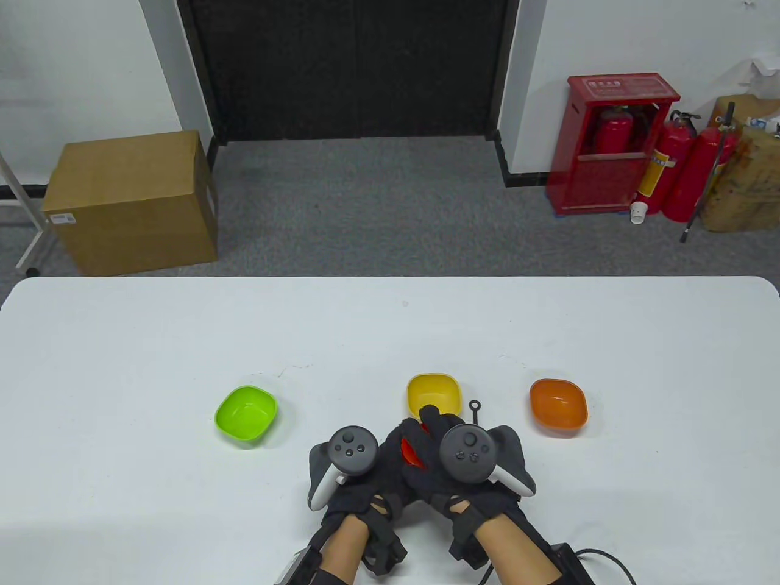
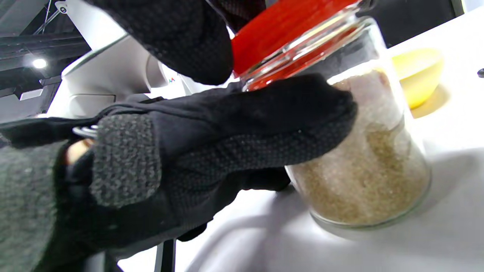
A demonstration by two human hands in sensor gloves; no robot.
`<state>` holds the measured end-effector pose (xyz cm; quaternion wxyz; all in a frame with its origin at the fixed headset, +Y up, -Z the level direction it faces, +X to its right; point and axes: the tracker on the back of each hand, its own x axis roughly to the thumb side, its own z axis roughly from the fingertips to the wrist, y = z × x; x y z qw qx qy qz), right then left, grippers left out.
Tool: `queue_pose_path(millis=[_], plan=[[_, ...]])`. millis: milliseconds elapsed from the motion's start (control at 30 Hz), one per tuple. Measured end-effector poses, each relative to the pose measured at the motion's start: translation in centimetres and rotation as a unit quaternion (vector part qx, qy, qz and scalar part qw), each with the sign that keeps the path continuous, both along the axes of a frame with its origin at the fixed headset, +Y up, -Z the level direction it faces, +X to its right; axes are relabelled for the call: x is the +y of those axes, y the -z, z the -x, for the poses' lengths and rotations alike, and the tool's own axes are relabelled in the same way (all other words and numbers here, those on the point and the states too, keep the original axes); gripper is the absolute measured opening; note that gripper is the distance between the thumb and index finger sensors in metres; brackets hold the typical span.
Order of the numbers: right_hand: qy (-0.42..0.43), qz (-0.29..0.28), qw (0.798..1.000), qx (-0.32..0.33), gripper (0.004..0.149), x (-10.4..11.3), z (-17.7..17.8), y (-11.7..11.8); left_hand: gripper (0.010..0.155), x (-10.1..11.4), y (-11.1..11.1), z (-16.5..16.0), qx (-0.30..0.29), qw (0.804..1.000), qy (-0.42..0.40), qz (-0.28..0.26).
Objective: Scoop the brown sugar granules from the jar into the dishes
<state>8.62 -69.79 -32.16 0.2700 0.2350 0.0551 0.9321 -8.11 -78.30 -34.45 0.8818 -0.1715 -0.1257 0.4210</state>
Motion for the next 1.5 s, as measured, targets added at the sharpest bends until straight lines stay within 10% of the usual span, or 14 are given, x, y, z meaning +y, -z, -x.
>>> queue_pose_path(millis=[333,533,1000,1333,1500], plan=[[-0.063,-0.079,0.991,-0.087,0.087,-0.6,0.9,-0.3,0.111,-0.1,0.0,0.0,-0.001,1.0,-0.001,0.001],[0.005,0.01,1.0,-0.018,0.074,-0.4,0.4,0.0,0.111,-0.1,0.0,0.0,0.0,1.0,-0.001,0.002],[-0.002,-0.057,0.997,-0.043,0.078,-0.5,0.4,-0.2,0.111,0.0,0.0,-0.1,-0.001,1.0,0.0,0.004],[0.079,-0.061,0.99,-0.097,0.074,1.9,-6.7,0.4,0.109,0.0,0.0,-0.1,-0.01,1.0,0.001,0.016],[0.002,0.037,0.987,-0.158,0.073,-1.0,-10.7,0.5,0.109,0.1,0.1,0.0,-0.014,1.0,0.003,0.022]])
